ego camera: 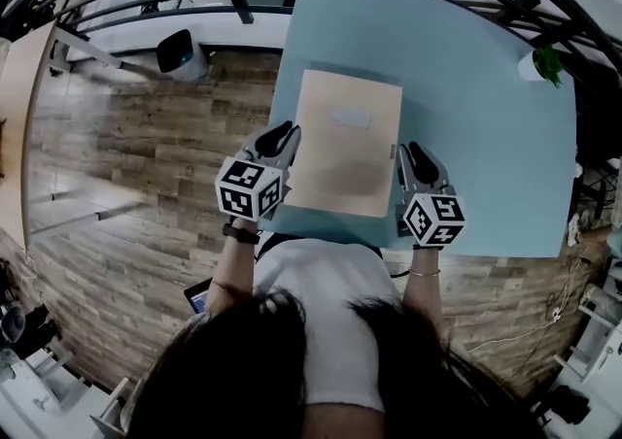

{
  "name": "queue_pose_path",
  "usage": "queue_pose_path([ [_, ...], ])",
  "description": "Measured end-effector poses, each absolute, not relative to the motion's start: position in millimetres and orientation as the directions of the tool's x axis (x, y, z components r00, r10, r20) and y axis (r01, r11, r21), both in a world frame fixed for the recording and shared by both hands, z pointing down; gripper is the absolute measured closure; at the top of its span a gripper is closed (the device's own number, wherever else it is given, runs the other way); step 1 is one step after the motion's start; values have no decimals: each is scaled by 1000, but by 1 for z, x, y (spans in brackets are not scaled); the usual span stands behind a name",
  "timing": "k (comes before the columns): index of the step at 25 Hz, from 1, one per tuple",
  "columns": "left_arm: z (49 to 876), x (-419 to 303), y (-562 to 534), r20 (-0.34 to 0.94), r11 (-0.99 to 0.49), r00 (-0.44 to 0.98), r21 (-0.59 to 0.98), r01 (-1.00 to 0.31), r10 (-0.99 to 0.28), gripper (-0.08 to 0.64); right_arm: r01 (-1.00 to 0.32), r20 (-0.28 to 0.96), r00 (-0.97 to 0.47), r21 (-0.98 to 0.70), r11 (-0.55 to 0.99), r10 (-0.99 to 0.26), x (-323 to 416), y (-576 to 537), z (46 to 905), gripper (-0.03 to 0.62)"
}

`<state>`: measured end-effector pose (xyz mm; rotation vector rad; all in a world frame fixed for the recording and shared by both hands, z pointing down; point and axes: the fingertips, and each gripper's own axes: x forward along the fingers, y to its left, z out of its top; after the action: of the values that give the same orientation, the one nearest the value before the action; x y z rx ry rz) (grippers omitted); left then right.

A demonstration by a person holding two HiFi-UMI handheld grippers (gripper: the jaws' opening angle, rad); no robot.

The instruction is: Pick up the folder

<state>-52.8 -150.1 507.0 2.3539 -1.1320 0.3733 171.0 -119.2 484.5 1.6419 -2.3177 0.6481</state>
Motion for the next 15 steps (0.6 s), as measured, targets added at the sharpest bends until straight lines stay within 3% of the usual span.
queue_pose_path([
  [15,575,-67,-134,519,-362,658,563,-743,-546,466,-924,513,-363,-308,228,-778,170,-111,534,526],
])
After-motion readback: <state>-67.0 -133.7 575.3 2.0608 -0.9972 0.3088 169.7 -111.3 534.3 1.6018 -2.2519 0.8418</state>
